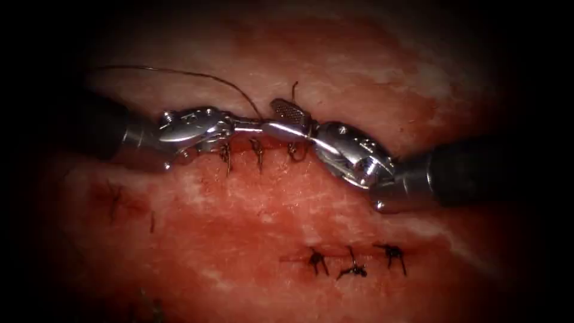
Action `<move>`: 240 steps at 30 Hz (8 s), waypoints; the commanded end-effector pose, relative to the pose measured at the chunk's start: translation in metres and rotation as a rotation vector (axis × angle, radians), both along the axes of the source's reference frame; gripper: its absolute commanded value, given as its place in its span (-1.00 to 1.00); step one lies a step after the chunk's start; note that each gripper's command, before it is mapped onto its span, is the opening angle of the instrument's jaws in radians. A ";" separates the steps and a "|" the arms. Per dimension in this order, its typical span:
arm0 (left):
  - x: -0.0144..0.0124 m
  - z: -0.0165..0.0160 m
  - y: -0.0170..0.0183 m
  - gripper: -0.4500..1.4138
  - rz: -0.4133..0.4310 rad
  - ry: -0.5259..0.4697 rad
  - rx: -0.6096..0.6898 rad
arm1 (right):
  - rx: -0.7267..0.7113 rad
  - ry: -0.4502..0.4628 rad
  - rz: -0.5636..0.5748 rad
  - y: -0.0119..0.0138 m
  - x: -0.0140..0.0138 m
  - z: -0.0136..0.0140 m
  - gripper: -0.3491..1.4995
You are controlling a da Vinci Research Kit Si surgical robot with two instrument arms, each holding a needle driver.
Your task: Wound Closure
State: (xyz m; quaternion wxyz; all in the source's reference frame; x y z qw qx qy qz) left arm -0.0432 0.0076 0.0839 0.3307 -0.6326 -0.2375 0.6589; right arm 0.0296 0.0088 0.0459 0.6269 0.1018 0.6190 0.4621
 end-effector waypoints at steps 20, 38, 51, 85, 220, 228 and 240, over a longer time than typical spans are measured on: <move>-0.0013 -0.0007 -0.0021 -1.00 -0.001 0.001 0.002 | 0.240 -0.431 0.260 0.0003 0.0011 0.0016 -0.29; -0.0013 -0.0009 -0.0020 -1.00 0.004 -0.003 0.004 | 0.574 -0.419 0.265 0.0020 0.0030 0.0078 0.13; -0.0014 -0.0010 -0.0023 -1.00 0.009 -0.007 0.004 | 0.696 -0.359 0.263 0.0021 0.0039 0.0089 -0.13; -0.0009 -0.0013 -0.0027 -1.00 0.017 -0.011 0.004 | 0.585 -0.383 0.210 0.0025 0.0019 0.0062 -1.00; 0.0089 0.0069 0.0230 -1.00 -0.221 0.395 -0.315 | -0.250 -0.321 -0.121 -0.0137 -0.0025 -0.0019 0.89; 0.0084 0.0061 0.0214 -1.00 -0.207 0.380 -0.313 | -0.166 -0.295 -0.078 -0.0112 -0.0025 -0.0026 0.80; 0.0085 0.0060 0.0215 -1.00 -0.205 0.378 -0.312 | -0.100 -0.266 0.025 -0.0070 -0.0026 -0.0018 0.55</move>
